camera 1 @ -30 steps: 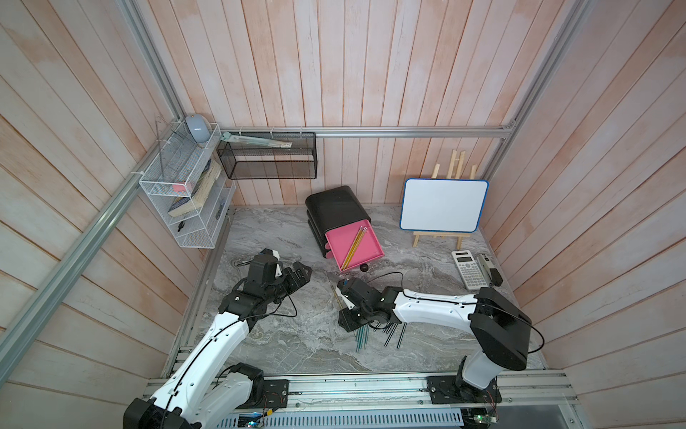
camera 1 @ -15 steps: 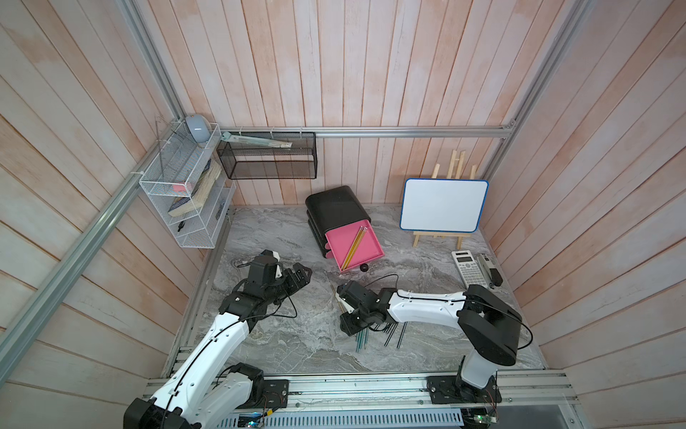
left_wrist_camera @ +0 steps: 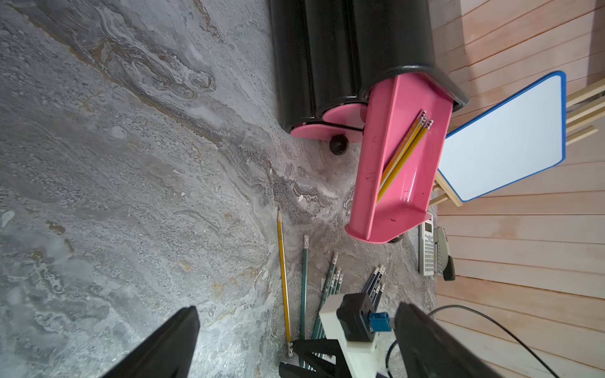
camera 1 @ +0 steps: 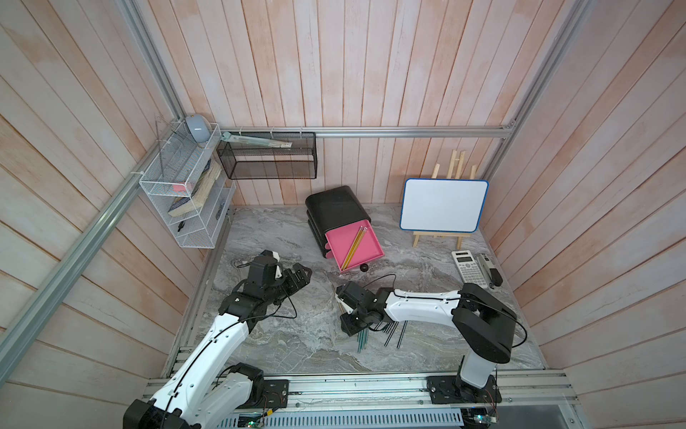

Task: Please place the pencils in the drawer according to their color
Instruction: Pick up the pencil from the center of the board.

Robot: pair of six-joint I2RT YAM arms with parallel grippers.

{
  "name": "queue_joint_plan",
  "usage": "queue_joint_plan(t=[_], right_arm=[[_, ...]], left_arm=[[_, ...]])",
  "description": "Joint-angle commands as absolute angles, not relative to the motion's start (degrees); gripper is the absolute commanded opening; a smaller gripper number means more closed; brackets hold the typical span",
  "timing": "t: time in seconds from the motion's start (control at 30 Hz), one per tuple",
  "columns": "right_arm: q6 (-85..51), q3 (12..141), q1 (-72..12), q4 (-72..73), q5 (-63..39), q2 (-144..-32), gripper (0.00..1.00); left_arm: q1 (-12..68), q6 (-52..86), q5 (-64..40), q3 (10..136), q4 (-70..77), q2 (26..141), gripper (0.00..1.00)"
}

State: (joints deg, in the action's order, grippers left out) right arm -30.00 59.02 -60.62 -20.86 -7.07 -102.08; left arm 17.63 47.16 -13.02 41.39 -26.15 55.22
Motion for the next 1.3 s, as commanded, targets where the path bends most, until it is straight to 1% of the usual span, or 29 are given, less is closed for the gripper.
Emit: queue_joint_plan(t=[0.0, 0.37, 0.6, 0.7, 0.8, 0.83, 1.03, 1.27], right_arm=[[-29.62, 60.01, -60.73, -25.39, -4.75, -104.98, 0.36], [-29.36, 64.8, -62.07, -33.62, 0.66, -108.77, 0.24], [-28.74, 67.36, -64.36, -36.08, 1.53, -110.96, 0.17], [-28.74, 67.91, -64.71, -35.93, 0.52, -111.28, 0.12], [-28.49, 69.09, -64.88, -36.03, -0.87, -111.03, 0.02], [-28.48, 69.54, -64.86, -36.07, -1.48, -110.85, 0.0], [-28.39, 71.84, -64.94, -35.68, -5.65, -109.04, 0.0], [-28.32, 72.56, -64.9, -34.41, -8.15, -104.68, 0.0]], left_arm=[[17.38, 46.58, -13.39, 40.35, -25.31, 54.67, 0.99], [17.39, 46.93, -13.74, 40.01, -24.64, 54.49, 1.0], [17.35, 47.11, -13.8, 39.99, -24.53, 54.49, 0.99], [17.27, 47.11, -13.79, 39.95, -24.6, 54.4, 0.99], [17.25, 47.19, -13.8, 39.9, -24.66, 54.25, 1.0], [17.29, 47.2, -13.77, 39.93, -24.79, 54.27, 1.0], [17.25, 47.29, -13.52, 39.65, -25.61, 53.58, 1.0], [17.29, 47.68, -12.68, 38.88, -27.59, 51.34, 0.99]])
